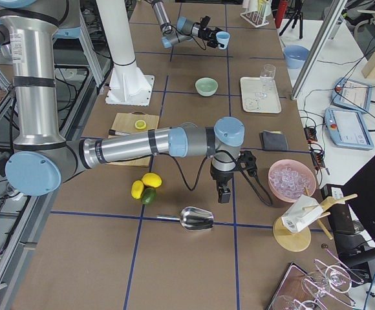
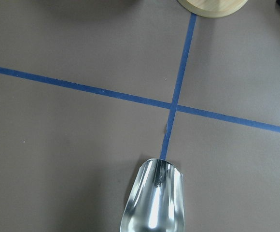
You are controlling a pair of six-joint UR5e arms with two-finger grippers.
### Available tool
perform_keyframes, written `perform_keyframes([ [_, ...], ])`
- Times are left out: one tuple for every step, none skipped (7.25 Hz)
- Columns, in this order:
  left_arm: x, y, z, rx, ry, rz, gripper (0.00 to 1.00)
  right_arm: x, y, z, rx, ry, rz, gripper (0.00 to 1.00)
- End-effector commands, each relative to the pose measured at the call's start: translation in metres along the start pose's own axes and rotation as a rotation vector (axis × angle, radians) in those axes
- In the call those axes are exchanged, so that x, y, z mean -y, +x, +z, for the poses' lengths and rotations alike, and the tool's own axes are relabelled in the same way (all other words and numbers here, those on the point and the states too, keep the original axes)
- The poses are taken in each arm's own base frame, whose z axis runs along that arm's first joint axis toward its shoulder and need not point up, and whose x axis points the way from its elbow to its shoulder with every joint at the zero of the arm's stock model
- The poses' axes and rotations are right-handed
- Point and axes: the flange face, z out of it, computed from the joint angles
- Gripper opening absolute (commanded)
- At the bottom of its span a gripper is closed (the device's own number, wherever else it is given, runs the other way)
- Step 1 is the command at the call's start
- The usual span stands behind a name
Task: Pour ice into bowl
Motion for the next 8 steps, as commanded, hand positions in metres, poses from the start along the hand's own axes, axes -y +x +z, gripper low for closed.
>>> perform_keyframes([
  [0.014,0.034,0.012,0.057,-0.016,0.077,0.00,-0.009,0.007,0.004,0.001,-0.009,0.005,1.00],
  [0.019,0.058,0.021,0.109,-0.059,0.144,0.00,-0.013,0.009,0.007,0.001,-0.013,0.008,1.00],
  [0.023,0.085,0.022,0.133,-0.091,0.245,0.00,-0.014,0.010,0.007,0.001,-0.013,0.010,1.00],
  [0.033,0.106,0.019,0.130,-0.093,0.393,0.00,-0.016,0.012,0.008,0.000,-0.016,0.014,1.00],
  [0.043,0.114,0.021,0.122,-0.089,0.494,0.00,-0.019,0.014,0.011,0.002,-0.020,0.020,1.00],
  [0.048,0.131,0.018,0.100,-0.092,0.593,0.00,-0.023,0.016,0.012,0.002,-0.023,0.024,1.00],
  [0.058,0.144,0.019,0.096,-0.094,0.696,0.00,-0.025,0.017,0.014,0.003,-0.026,0.027,1.00],
  [0.057,0.158,0.013,0.107,-0.116,0.801,0.00,-0.029,0.019,0.017,0.002,-0.033,0.033,1.00],
])
